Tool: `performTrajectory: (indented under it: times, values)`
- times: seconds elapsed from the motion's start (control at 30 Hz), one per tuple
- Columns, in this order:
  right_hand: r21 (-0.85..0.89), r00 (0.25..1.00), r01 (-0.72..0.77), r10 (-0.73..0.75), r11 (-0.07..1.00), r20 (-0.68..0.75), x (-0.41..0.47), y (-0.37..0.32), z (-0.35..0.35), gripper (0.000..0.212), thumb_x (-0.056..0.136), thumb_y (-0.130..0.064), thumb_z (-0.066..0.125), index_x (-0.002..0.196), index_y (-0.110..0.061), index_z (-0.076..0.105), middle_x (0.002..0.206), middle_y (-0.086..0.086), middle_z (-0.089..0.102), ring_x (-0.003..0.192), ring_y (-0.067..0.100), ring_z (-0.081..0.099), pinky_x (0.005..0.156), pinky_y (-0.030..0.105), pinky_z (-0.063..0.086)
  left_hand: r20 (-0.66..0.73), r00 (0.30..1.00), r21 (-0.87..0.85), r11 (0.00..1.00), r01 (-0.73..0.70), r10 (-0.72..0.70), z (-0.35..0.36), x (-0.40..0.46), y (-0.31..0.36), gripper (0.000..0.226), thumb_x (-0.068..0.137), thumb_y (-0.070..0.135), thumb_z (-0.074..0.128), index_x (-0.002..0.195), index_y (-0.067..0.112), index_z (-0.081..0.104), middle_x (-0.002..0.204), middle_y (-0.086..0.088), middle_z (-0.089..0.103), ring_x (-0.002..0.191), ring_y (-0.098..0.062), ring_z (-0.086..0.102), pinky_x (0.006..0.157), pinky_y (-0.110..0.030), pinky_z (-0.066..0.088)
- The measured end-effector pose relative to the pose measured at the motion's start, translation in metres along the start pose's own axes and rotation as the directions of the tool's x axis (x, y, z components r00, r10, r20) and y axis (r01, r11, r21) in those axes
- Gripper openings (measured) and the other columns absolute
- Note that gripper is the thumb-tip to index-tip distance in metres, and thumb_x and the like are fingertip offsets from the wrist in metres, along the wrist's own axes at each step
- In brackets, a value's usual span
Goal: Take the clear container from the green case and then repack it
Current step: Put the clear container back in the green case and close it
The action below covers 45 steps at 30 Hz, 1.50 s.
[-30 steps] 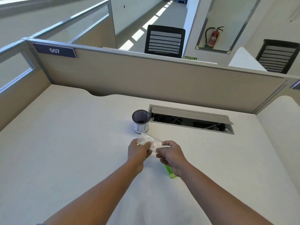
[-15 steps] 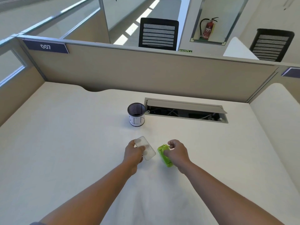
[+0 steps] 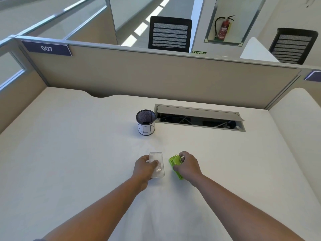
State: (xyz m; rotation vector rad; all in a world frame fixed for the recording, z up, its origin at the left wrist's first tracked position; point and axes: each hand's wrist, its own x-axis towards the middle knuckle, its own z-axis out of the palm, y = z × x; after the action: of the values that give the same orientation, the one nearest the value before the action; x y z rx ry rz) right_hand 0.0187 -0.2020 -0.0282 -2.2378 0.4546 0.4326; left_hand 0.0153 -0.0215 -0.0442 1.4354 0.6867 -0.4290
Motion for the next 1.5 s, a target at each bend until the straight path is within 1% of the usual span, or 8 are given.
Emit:
performTrajectory:
  times: [0.2,0.43,0.57,0.73,0.87,1.13,1.33,1.5]
  values:
    - [0.043,1.0,-0.019,0.018,0.999,0.025,0.004,0.002,0.0,0.065,0.07,-0.018,0.076,0.131,-0.025,0.054,0.117,0.005,0.06,0.102,0.028,0.061,0.077,0.038,0.055,0.013,1.0,0.018,1.0,-0.001,0.001,0.001,0.002,-0.001,0.021,0.085,0.007,0.075,0.104,0.012,0.069,0.099,-0.011,0.076,0.089,-0.029,0.074,0.087,-0.053,0.06]
    - [0.316,0.997,-0.059,0.043,0.947,0.059,0.003,0.002,-0.002,0.048,0.078,-0.013,0.073,0.123,-0.027,0.06,0.098,0.001,0.057,0.082,0.02,0.057,0.063,0.029,0.046,0.022,1.0,0.005,1.0,-0.002,0.002,0.0,0.001,0.004,0.012,0.089,0.004,0.069,0.098,0.013,0.069,0.102,-0.015,0.075,0.095,-0.035,0.072,0.09,-0.055,0.057]
    - [0.549,0.992,-0.104,0.051,0.83,0.111,-0.003,-0.007,-0.005,0.034,0.085,-0.01,0.064,0.116,-0.025,0.064,0.095,0.005,0.056,0.079,0.022,0.055,0.067,0.032,0.048,0.079,0.997,-0.039,0.999,0.01,-0.007,0.0,-0.005,0.009,0.023,0.093,-0.001,0.056,0.107,0.015,0.064,0.11,-0.013,0.074,0.099,-0.031,0.071,0.09,-0.05,0.057]
    - [0.718,0.976,-0.21,0.093,0.663,0.199,-0.016,-0.022,-0.007,0.029,0.087,-0.007,0.045,0.099,-0.019,0.069,0.072,0.001,0.059,0.058,0.018,0.051,0.055,0.026,0.04,0.185,0.982,-0.138,0.988,0.066,-0.04,0.0,-0.014,0.017,0.031,0.097,-0.006,0.046,0.117,0.011,0.062,0.11,-0.015,0.075,0.094,-0.03,0.072,0.08,-0.045,0.058]
    - [0.804,0.959,-0.275,0.093,0.527,0.267,-0.021,-0.025,-0.004,0.029,0.087,-0.015,0.047,0.068,-0.022,0.068,0.063,0.002,0.058,0.054,0.021,0.053,0.058,0.03,0.037,0.234,0.972,-0.172,0.982,0.074,-0.032,0.004,-0.022,0.022,0.03,0.1,-0.005,0.041,0.12,0.006,0.062,0.118,-0.021,0.072,0.094,-0.033,0.071,0.084,-0.05,0.058]
    - [0.753,0.968,-0.24,0.091,0.613,0.235,-0.022,-0.03,-0.001,0.015,0.084,-0.019,0.053,0.082,-0.018,0.068,0.07,0.006,0.062,0.056,0.023,0.056,0.054,0.027,0.043,0.271,0.963,-0.162,0.986,0.032,0.014,0.011,-0.036,0.031,0.031,0.097,-0.008,0.043,0.113,0.003,0.067,0.101,-0.019,0.076,0.081,-0.03,0.073,0.068,-0.041,0.062]
    - [0.732,0.983,-0.182,0.099,0.656,0.156,-0.022,-0.031,0.003,0.024,0.089,-0.017,0.047,0.097,-0.011,0.069,0.078,0.008,0.066,0.063,0.025,0.058,0.055,0.031,0.046,0.286,0.958,-0.16,0.987,0.012,0.035,0.015,-0.044,0.034,0.035,0.095,-0.01,0.042,0.099,0.009,0.07,0.086,-0.01,0.077,0.077,-0.027,0.072,0.072,-0.042,0.061]
    - [0.717,0.988,-0.155,0.124,0.68,0.096,-0.022,-0.033,0.007,0.029,0.087,-0.022,0.046,0.103,-0.006,0.064,0.087,0.01,0.066,0.075,0.03,0.06,0.063,0.039,0.05,0.269,0.962,-0.143,0.99,0.0,0.039,0.019,-0.048,0.033,0.034,0.094,-0.01,0.044,0.108,0.01,0.069,0.097,-0.014,0.075,0.081,-0.027,0.072,0.077,-0.043,0.06]
